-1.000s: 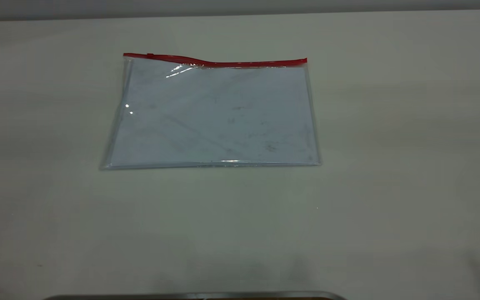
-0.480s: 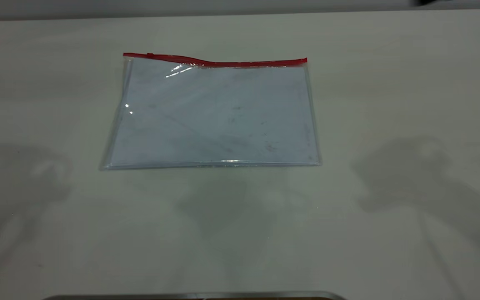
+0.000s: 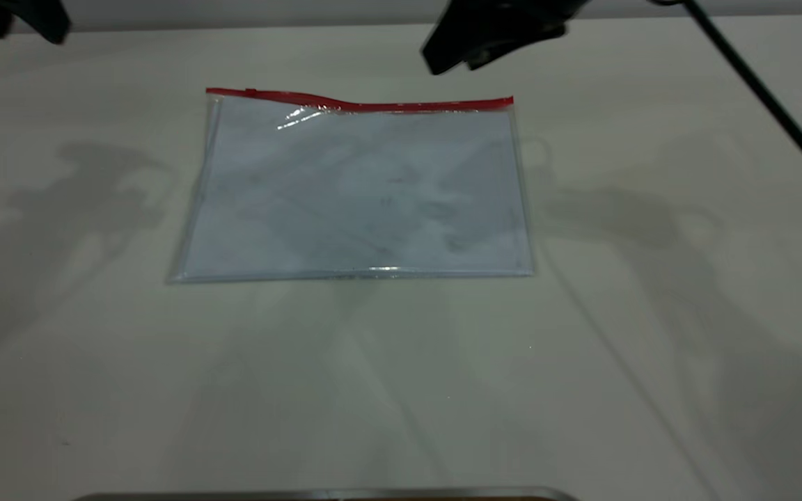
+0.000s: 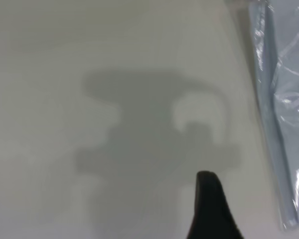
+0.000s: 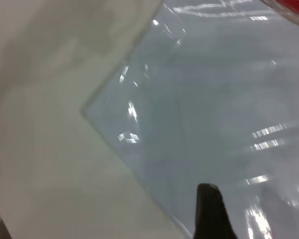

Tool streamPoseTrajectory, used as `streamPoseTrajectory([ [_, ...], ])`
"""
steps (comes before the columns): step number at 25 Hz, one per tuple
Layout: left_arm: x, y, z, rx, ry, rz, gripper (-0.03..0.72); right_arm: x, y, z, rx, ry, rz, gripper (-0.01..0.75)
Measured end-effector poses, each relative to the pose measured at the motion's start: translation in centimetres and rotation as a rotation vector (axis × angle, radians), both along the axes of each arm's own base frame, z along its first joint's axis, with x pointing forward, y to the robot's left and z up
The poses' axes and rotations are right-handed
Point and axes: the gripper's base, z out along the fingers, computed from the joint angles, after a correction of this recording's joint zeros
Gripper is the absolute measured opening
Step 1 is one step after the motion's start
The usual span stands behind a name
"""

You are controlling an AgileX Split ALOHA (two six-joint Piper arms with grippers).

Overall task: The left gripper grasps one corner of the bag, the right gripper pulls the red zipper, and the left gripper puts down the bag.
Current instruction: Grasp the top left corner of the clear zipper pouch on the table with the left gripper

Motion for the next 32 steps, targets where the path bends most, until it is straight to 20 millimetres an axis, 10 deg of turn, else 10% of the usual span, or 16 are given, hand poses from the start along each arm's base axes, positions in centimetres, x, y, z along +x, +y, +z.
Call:
streamPoseTrajectory([
  [16, 8.5, -0.8, -12.9, -0.374, 0.079, -0.208, 0.524, 1.9, 0.9, 1.0, 0.042, -0.031, 0.015, 0.510],
  [32, 9.3, -2.7, -16.7, -0.560, 0.037, -0.272, 0.431, 1.8, 0.9, 1.0, 0.048, -0.016, 0.013, 0.510],
])
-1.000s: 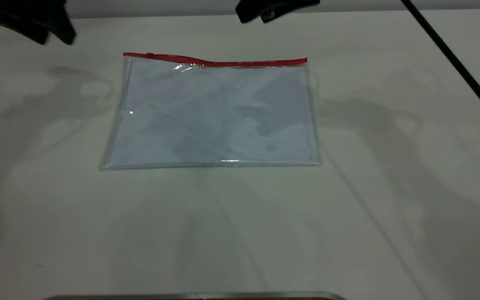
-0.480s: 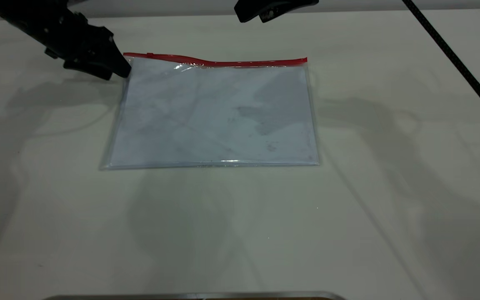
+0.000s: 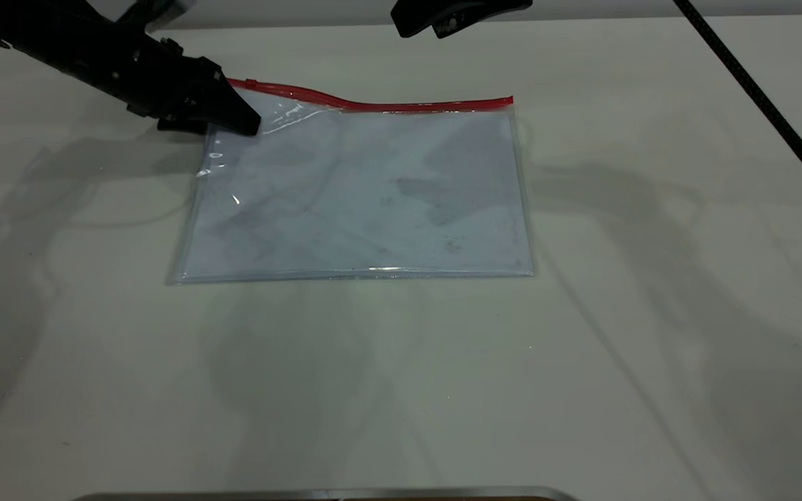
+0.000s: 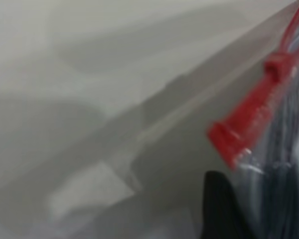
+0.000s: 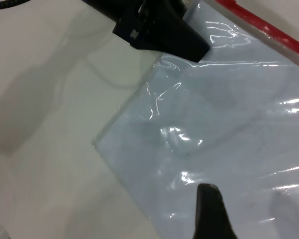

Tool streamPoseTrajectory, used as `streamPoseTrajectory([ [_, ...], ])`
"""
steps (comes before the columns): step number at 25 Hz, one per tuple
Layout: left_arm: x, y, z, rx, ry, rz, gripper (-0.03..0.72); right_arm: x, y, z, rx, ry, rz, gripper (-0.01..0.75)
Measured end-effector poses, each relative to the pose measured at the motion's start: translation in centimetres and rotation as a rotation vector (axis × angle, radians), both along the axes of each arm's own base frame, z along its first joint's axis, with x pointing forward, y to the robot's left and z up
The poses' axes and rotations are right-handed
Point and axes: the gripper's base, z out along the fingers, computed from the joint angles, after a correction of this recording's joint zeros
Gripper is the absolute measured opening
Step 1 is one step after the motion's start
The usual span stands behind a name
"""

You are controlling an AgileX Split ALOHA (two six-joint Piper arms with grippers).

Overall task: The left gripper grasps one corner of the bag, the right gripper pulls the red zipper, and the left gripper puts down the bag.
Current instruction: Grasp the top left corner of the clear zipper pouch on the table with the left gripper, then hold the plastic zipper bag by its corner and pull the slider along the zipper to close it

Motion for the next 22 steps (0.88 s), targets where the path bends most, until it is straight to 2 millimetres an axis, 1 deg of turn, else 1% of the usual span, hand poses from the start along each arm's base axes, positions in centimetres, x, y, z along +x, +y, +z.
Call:
streamPoseTrajectory([
  [1, 0.0, 0.0, 0.1, 0.000, -0.007, -0.003, 0.378, 0.0, 0.0, 0.0, 0.000, 0.000, 0.000, 0.510],
  [5, 0.1, -0.2, 0.3, 0.004, -0.037, -0.037, 0.118, 0.1, 0.0, -0.3, -0.002, 0.001, 0.003, 0.510],
  [6, 0.0, -0.4, 0.3, 0.003, -0.041, -0.049, 0.070, 0.3, 0.1, -0.5, -0.005, -0.002, 0.008, 0.510],
  [7, 0.0, -0.5, 0.5, -0.001, -0.044, -0.057, 0.055, 0.4, 0.1, -0.8, -0.008, -0.006, 0.012, 0.510],
  [10, -0.2, -0.8, 0.8, -0.017, -0.057, -0.110, 0.053, 0.9, 0.2, -1.9, -0.020, -0.027, 0.042, 0.510],
  [12, -0.6, -1.2, 1.0, -0.039, -0.068, -0.179, 0.053, 1.2, 0.4, -2.4, -0.024, -0.051, 0.082, 0.510],
  [14, -1.1, -1.7, 1.2, -0.072, -0.079, -0.272, 0.053, 1.6, 0.7, -2.9, -0.014, -0.074, 0.134, 0.510],
  [18, -2.7, -3.3, 1.6, -0.127, -0.116, -0.540, 0.053, 2.5, 1.5, -3.0, 0.043, -0.103, 0.175, 0.510],
  [20, -3.5, -4.0, 1.5, -0.120, -0.128, -0.659, 0.053, 3.0, 1.8, -3.0, 0.067, -0.111, 0.172, 0.510],
  [22, -3.9, -4.3, 1.4, -0.097, -0.124, -0.730, 0.053, 3.2, 2.0, -3.5, 0.086, -0.104, 0.172, 0.510],
])
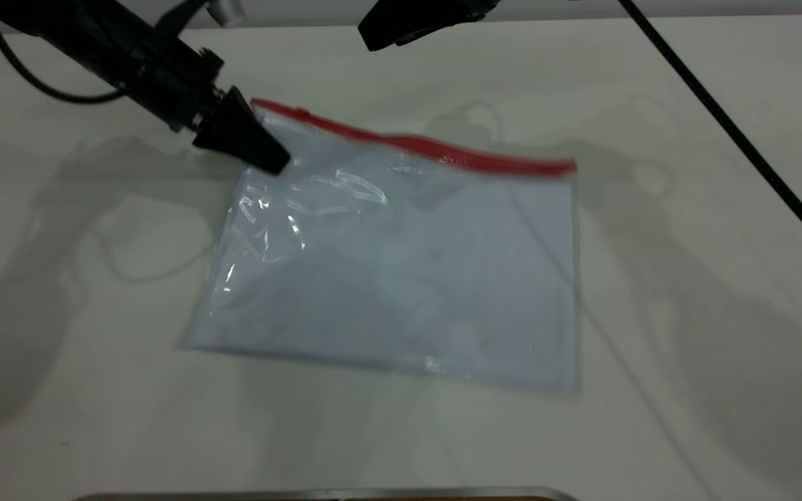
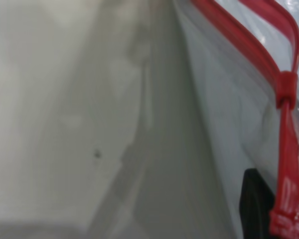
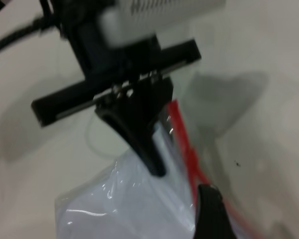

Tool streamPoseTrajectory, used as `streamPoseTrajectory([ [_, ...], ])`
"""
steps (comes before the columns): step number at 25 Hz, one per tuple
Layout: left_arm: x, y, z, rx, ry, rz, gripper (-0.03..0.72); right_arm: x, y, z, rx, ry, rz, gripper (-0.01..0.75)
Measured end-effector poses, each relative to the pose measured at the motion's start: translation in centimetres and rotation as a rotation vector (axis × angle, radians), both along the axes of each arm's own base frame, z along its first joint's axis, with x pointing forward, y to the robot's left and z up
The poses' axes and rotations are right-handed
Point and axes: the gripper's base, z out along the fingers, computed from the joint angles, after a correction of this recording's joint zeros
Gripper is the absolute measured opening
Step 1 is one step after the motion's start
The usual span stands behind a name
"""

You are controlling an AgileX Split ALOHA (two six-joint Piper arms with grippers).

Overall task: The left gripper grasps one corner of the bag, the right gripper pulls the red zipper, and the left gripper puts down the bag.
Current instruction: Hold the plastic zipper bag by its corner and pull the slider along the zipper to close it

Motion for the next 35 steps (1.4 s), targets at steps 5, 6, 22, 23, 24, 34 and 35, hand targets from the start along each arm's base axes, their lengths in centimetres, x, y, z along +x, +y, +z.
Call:
streamPoseTrajectory([
  [5, -0.3, -0.1, -0.2, 0.021, -0.008, -0.053, 0.053, -0.1, 0.6, -1.4, 0.020, 0.016, 0.018, 0.510],
  [6, -0.3, -0.1, -0.1, 0.017, -0.011, -0.054, 0.053, -0.2, 1.0, -1.8, 0.027, 0.021, 0.024, 0.510],
  [22, 0.6, -2.8, 0.1, -0.078, -0.247, -0.097, 0.053, -0.2, 3.1, -6.3, 0.096, 0.117, 0.053, 0.505],
  [23, 0.7, -2.8, 0.1, -0.076, -0.253, -0.089, 0.053, -0.2, 3.1, -6.5, 0.093, 0.121, 0.056, 0.500],
  [24, 0.7, -2.8, 0.1, -0.074, -0.257, -0.085, 0.053, -0.2, 3.0, -6.6, 0.089, 0.122, 0.058, 0.493],
  [34, 0.9, -2.8, 0.1, -0.064, -0.269, -0.074, 0.053, -0.3, 2.9, -8.0, 0.110, 0.177, 0.021, 0.467],
  [35, 0.9, -2.8, 0.1, -0.064, -0.269, -0.074, 0.053, -0.3, 2.9, -7.9, 0.114, 0.177, 0.016, 0.467],
])
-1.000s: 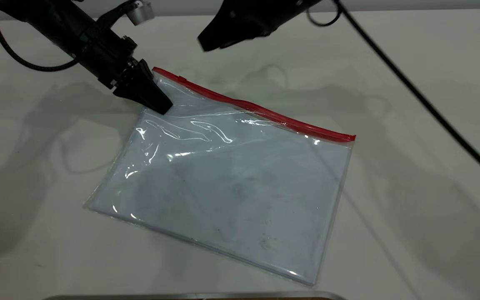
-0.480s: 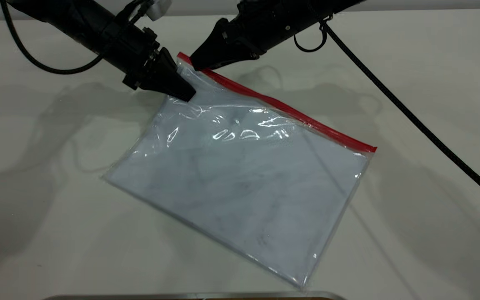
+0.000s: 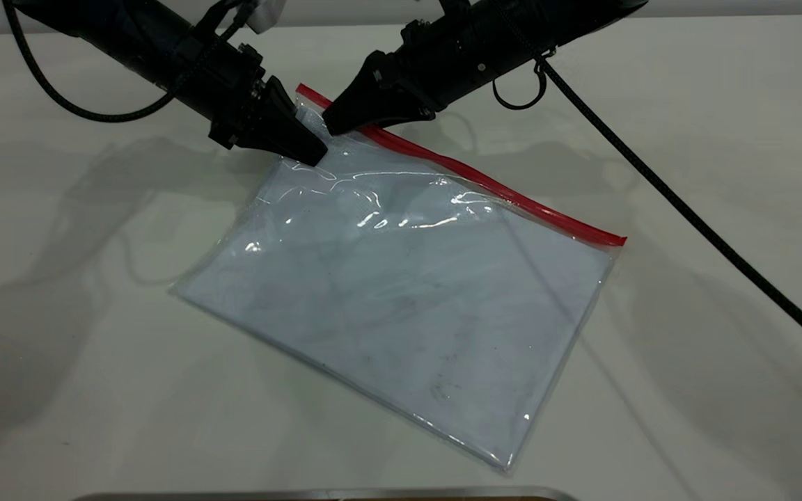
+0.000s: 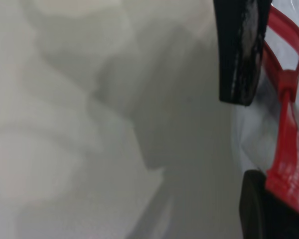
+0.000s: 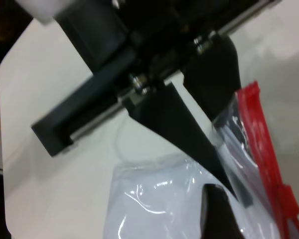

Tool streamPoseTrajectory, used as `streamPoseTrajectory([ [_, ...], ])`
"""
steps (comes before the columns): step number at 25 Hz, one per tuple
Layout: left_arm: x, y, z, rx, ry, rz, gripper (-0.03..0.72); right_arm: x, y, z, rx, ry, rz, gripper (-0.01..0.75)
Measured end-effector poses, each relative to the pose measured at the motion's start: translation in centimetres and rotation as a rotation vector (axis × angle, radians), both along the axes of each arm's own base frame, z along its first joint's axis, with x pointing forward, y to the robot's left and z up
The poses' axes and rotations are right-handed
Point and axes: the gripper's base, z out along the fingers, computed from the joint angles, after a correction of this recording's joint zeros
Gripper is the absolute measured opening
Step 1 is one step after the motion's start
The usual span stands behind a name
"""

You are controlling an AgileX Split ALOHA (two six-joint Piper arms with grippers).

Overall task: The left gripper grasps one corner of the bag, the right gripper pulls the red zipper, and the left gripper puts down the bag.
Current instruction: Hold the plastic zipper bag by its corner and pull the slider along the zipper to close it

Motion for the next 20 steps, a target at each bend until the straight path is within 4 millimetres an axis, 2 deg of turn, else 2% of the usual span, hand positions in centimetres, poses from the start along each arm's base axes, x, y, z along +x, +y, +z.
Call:
streamPoseTrajectory([
  [5, 0.02, 0.01, -0.01, 0.001, -0.001, 0.001, 0.053, 0.20, 0.01, 0.05, 0.006, -0.001, -0.025, 0.447],
  [11, 0.04, -0.03, -0.02, 0.002, -0.003, 0.003, 0.053, 0.39, 0.01, 0.04, 0.011, -0.002, -0.049, 0.357],
  [15, 0.04, -0.04, 0.00, 0.000, -0.003, 0.005, 0.053, 0.35, -0.02, -0.25, 0.007, -0.001, -0.049, 0.220],
  [18, 0.08, -0.05, 0.01, -0.001, -0.004, 0.008, 0.053, 0.34, -0.02, -0.25, 0.006, -0.009, -0.044, 0.074],
  [20, 0.12, -0.10, 0.06, -0.008, -0.002, 0.015, 0.053, 0.34, -0.02, -0.24, 0.006, -0.011, -0.042, 0.035],
])
